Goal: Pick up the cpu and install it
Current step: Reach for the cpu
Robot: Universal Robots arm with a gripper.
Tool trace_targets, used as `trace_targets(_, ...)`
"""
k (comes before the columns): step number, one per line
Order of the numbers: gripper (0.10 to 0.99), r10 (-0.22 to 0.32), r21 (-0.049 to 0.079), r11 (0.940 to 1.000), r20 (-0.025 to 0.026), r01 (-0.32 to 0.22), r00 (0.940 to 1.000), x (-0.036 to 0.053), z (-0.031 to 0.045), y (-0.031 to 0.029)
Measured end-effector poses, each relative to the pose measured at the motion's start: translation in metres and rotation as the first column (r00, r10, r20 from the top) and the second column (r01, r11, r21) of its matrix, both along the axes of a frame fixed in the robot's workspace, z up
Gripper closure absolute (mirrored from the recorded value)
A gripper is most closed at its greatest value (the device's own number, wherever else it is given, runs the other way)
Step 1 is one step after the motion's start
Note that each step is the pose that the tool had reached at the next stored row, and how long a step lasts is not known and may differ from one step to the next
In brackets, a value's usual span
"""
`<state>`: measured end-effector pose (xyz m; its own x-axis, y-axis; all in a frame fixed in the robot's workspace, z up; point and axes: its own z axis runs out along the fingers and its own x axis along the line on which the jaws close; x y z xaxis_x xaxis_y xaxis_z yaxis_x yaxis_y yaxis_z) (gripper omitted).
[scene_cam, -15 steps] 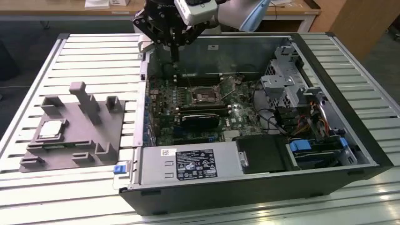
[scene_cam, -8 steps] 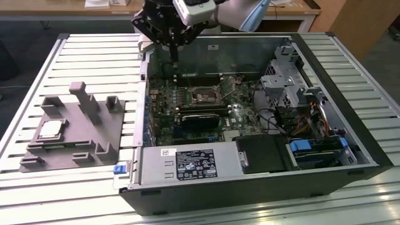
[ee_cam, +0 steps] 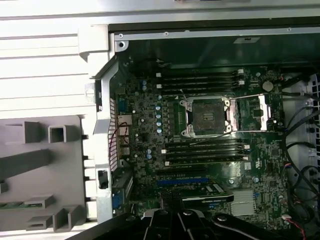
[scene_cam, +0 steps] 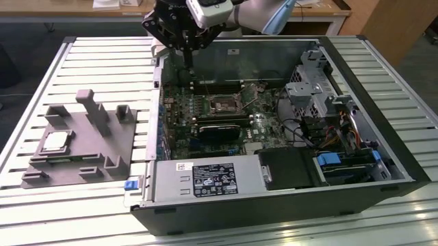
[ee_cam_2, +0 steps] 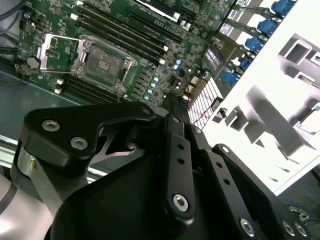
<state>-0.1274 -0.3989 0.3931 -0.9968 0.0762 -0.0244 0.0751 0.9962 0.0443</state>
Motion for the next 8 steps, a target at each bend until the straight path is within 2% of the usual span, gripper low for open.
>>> trace_targets(8, 0.980, 0.000, 0.000, 1.0000, 0.0001, 0.000, 1.0000, -0.0036, -0.0003, 0.0000)
